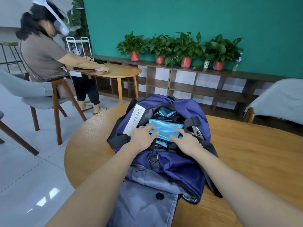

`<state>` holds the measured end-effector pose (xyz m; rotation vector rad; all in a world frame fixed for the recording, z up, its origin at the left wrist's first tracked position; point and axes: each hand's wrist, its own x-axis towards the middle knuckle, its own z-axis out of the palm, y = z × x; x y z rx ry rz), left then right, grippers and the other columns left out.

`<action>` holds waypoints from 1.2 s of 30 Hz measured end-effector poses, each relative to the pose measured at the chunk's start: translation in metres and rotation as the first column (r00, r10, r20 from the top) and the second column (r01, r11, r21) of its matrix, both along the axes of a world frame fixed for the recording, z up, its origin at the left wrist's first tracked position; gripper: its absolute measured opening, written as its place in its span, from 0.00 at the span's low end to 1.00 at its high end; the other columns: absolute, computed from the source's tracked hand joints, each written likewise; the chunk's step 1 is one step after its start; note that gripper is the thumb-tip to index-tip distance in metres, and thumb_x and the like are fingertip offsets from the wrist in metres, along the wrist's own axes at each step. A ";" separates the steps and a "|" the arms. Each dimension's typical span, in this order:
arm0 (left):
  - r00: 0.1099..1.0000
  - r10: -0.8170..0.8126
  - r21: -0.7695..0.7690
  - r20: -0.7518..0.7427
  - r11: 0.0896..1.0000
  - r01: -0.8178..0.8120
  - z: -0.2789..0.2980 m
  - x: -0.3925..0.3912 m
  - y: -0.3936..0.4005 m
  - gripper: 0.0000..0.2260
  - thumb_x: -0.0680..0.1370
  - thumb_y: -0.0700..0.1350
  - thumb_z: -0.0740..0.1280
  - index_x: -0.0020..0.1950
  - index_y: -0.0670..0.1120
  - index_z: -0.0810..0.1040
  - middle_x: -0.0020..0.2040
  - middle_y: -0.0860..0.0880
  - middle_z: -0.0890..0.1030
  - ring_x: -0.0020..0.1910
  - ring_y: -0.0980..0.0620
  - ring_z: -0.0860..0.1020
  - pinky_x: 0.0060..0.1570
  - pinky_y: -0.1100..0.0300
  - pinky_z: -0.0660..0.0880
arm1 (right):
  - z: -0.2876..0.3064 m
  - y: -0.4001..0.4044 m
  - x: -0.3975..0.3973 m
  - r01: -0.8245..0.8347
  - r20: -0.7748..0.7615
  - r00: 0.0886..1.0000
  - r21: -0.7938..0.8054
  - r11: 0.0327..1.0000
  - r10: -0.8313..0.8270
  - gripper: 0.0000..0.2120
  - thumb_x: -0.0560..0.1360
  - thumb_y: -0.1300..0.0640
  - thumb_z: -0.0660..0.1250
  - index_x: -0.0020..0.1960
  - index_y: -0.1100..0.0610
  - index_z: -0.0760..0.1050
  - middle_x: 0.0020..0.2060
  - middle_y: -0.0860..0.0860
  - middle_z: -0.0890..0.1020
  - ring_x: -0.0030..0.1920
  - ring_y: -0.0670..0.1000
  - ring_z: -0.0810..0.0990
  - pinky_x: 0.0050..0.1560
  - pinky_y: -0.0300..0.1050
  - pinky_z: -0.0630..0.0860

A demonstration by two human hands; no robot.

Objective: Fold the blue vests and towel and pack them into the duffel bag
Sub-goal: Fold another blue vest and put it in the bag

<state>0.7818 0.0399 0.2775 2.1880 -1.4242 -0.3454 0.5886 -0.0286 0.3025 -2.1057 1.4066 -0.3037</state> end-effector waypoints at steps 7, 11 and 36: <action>0.985 -0.042 -0.183 -0.164 0.983 0.011 0.007 -0.005 0.022 0.18 0.83 0.53 0.63 0.72 0.49 0.73 0.68 0.44 0.74 0.69 0.47 0.70 0.66 0.59 0.64 | 0.008 0.019 -0.014 -0.068 0.135 0.988 -0.055 0.996 0.075 0.30 0.79 0.41 0.64 0.78 0.47 0.64 0.67 0.54 0.76 0.70 0.57 0.71 0.66 0.50 0.69; 0.998 0.035 -0.226 -0.045 0.973 -0.044 0.011 -0.026 0.043 0.21 0.83 0.53 0.63 0.74 0.48 0.71 0.70 0.45 0.73 0.68 0.45 0.72 0.67 0.50 0.69 | 0.018 0.042 -0.045 -0.118 0.188 0.974 -0.060 0.991 0.127 0.30 0.79 0.43 0.67 0.77 0.47 0.63 0.71 0.55 0.69 0.71 0.56 0.70 0.71 0.46 0.65; 0.847 -0.524 -0.310 0.091 0.793 0.525 -0.005 -0.451 0.179 0.17 0.80 0.51 0.65 0.69 0.59 0.73 0.55 0.60 0.75 0.45 0.58 0.73 0.50 0.57 0.75 | -0.018 0.224 -0.463 0.157 0.194 0.973 -0.141 0.978 -0.128 0.09 0.79 0.52 0.69 0.59 0.49 0.79 0.51 0.43 0.83 0.52 0.42 0.80 0.50 0.28 0.72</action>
